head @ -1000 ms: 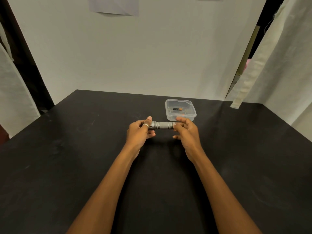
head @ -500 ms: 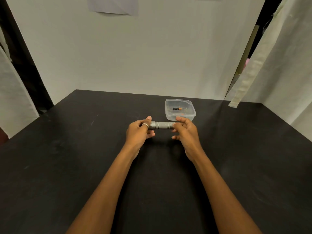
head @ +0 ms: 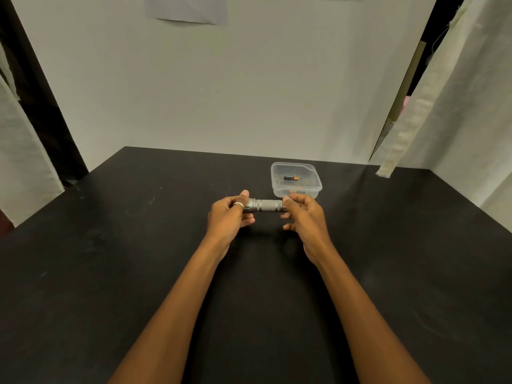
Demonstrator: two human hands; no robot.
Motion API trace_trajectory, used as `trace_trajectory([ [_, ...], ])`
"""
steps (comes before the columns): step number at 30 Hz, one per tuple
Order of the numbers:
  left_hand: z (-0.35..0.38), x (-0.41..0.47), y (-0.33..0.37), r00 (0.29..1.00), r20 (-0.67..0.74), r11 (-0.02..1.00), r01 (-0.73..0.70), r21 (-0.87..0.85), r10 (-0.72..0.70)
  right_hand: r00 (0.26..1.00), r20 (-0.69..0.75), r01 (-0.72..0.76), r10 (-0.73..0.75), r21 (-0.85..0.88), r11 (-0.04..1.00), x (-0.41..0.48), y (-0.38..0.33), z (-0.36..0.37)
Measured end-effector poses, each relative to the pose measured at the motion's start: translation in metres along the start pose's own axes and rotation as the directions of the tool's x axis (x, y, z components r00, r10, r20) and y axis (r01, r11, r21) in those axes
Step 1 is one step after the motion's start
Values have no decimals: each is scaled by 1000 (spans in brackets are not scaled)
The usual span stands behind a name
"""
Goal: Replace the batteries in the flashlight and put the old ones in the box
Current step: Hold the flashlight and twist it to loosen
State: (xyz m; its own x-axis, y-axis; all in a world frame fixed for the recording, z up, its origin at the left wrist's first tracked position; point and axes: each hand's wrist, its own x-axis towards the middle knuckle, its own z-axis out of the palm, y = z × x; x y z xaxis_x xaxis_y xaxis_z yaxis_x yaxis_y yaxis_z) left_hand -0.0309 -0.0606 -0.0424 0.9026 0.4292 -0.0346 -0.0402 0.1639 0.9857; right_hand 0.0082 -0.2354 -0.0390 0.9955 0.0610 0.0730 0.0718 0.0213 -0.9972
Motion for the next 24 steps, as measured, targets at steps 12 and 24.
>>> trace_trajectory([
  [12, 0, 1, -1, 1000, 2, 1000, 2, 2, -2, 1000, 17, -11, 10, 10, 1000, 1, 1, -2],
  [24, 0, 1, 0, 1000, -6, 1000, 12, 15, -12, 1000, 25, -8, 8, -18, 1000, -2, -3, 0],
])
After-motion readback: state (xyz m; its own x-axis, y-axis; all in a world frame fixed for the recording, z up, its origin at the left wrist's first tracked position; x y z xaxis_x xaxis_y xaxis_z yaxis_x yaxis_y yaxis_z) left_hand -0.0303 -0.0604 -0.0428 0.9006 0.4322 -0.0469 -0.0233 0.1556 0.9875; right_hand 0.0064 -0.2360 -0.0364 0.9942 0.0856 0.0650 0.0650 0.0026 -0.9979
